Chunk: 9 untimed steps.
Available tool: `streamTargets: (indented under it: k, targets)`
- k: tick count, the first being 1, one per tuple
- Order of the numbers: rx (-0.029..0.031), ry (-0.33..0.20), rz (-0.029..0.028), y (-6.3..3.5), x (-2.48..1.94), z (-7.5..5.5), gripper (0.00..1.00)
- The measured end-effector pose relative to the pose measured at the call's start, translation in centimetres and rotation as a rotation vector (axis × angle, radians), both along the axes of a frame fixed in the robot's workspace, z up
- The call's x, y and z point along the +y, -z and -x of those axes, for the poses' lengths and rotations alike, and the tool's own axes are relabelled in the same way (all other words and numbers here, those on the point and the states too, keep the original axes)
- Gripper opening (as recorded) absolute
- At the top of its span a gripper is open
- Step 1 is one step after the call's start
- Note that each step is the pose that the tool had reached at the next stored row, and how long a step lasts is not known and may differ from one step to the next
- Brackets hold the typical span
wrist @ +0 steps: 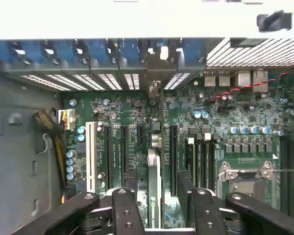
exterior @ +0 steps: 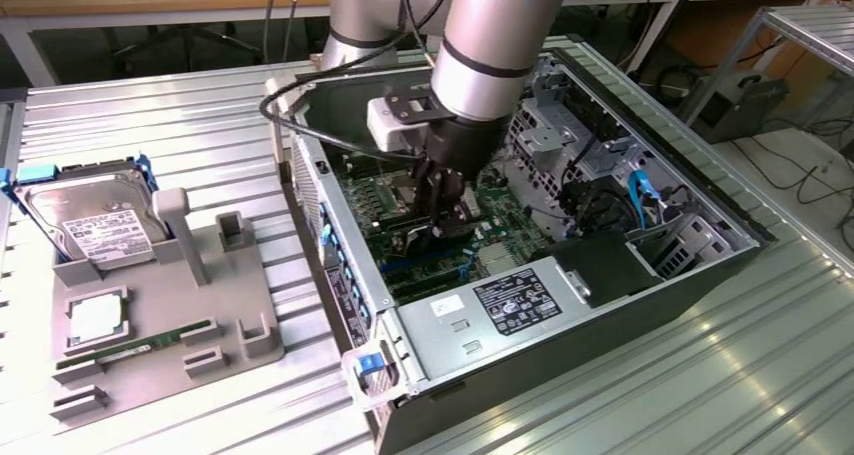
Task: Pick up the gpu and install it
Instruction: 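Press down on the gpu until it lock into place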
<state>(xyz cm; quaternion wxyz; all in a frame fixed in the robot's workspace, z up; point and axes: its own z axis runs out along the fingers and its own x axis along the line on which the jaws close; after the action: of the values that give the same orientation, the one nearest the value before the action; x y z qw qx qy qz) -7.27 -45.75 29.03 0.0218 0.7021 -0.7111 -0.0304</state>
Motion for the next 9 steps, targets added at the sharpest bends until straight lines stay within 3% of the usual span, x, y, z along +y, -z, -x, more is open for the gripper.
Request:
streamTargets:
  k: [1, 2, 3, 9]
  targets:
    - [-0.032, 0.0, 0.0001, -0.27, 0.15, 0.8, 0.31]
    - [-0.0322, 0.0, 0.0, 1.08, 0.47, 1.3, 0.11]
    - [-0.0319, 0.0, 0.008, 1.59, 0.71, 1.3, 0.11]
    - [-0.032, -0.001, 0.0086, 2.01, 0.7, 1.4, 0.11]
